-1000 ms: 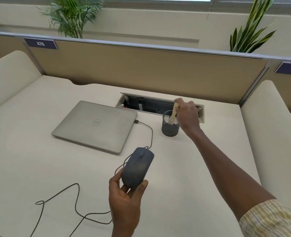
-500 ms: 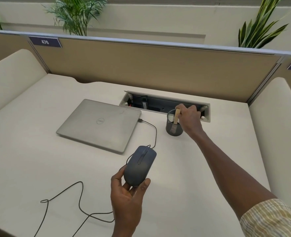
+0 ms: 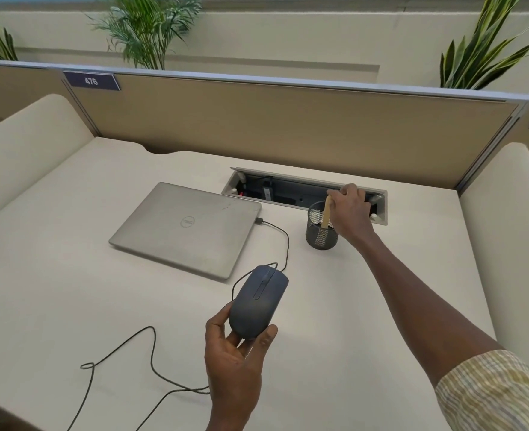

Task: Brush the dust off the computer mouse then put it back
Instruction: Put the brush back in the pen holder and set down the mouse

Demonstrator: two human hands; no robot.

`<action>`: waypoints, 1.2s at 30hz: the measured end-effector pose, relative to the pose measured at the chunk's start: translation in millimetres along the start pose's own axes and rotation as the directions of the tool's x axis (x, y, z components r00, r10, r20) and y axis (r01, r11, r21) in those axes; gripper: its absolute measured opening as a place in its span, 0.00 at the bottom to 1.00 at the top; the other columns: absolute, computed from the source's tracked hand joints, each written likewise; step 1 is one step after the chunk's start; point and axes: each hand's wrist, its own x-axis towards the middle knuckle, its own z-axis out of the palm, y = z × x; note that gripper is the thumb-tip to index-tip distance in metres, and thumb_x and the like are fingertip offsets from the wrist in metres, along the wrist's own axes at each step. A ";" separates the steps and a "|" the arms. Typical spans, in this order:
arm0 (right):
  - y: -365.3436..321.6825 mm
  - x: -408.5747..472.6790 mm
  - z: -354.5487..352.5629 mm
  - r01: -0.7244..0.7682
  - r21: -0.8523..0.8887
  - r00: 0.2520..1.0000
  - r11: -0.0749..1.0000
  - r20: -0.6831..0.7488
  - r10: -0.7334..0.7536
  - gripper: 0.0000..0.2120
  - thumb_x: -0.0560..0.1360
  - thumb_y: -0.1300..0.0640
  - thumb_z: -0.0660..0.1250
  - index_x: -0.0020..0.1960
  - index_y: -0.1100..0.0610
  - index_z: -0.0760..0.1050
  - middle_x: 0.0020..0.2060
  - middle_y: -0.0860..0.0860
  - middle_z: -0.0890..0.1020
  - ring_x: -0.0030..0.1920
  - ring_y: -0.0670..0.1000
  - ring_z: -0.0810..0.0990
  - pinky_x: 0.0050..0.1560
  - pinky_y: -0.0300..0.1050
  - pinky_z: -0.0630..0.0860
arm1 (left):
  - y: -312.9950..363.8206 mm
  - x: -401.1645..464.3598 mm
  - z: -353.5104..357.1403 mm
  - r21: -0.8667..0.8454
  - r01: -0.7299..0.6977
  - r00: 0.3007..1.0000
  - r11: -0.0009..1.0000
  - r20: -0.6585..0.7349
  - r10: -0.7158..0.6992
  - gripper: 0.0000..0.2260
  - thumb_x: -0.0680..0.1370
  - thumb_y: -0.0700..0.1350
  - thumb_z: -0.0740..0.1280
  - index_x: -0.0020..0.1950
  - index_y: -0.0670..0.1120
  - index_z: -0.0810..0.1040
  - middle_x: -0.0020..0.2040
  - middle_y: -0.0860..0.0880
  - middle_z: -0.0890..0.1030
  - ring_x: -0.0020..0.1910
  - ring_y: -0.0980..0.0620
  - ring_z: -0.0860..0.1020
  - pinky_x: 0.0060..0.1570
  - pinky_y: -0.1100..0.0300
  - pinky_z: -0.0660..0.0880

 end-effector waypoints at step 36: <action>-152.0 -267.7 -65.1 -0.348 0.896 0.928 0.276 0.286 0.240 0.19 0.78 0.65 0.69 0.67 0.54 0.77 0.54 0.45 0.86 0.51 0.43 0.85 0.47 0.36 0.82 | 8.5 8.9 -37.9 0.121 -0.125 0.954 0.985 0.289 0.086 0.31 0.70 0.40 0.78 0.71 0.48 0.71 0.64 0.51 0.78 0.60 0.53 0.81 0.51 0.66 0.78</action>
